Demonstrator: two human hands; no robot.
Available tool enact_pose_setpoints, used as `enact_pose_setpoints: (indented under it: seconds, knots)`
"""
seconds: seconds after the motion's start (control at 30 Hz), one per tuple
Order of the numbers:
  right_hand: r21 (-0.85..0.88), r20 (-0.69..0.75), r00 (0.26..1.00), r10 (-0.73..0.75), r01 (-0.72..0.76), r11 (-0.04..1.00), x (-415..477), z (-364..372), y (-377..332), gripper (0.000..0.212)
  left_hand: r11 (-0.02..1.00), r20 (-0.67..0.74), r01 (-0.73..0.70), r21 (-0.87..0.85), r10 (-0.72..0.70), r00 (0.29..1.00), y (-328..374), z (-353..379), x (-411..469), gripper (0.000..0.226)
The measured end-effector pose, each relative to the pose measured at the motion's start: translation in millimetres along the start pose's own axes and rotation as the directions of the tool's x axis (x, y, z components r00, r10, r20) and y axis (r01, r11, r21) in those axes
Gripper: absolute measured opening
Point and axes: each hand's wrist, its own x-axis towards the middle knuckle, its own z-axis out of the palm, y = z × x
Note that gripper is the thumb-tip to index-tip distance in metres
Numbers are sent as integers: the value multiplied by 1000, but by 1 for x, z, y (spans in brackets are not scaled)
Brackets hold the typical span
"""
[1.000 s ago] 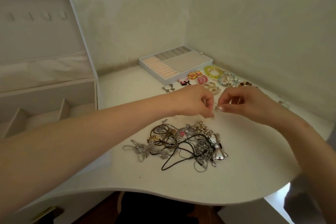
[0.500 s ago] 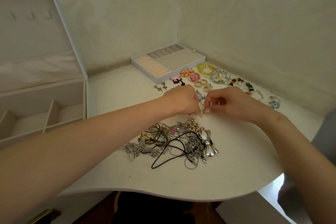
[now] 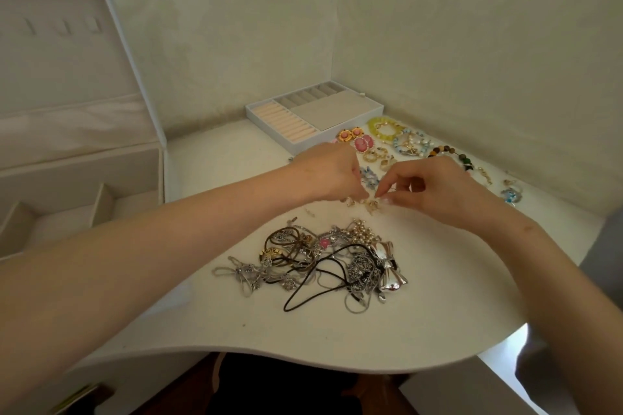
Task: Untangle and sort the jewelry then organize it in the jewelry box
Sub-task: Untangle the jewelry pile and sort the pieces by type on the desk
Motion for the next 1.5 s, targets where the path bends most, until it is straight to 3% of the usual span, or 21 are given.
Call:
enact_pose_setpoints:
  seconds: [0.17, 0.33, 0.43, 0.7, 0.9, 1.1, 1.5]
  knots:
    - [112, 99, 991, -90, 78, 991, -12, 9, -18, 12, 995, 218, -87, -40, 93, 971, -20, -20, -23, 15]
    - [123, 170, 982, -80, 60, 991, -16, 18, -24, 19, 991, 351, -127, 29, 109, 930, -46, -20, -42, 24]
    - [109, 212, 976, -47, 25, 994, -18, 19, -26, 23, 987, 354, -133, 92, 93, 931, -57, -16, -49, 27]
    - [84, 235, 972, -7, -13, 996, -26, 16, -25, 26, 992, 400, -121, 47, 92, 912, -70, -20, -61, 33]
    - [101, 123, 992, -40, 28, 994, -29, 13, -32, 20, 984, 323, -174, 35, 154, 934, -74, -32, -66, 28]
    - [58, 302, 951, -66, 51, 997, -36, 9, -38, 21, 970, 456, -197, 138, 114, 883, -78, -31, -72, 25]
    - [-2, 336, 940, -58, 63, 998, -47, 0, -29, 31, 958, 447, -228, 172, 130, 885, -88, -30, -72, 20]
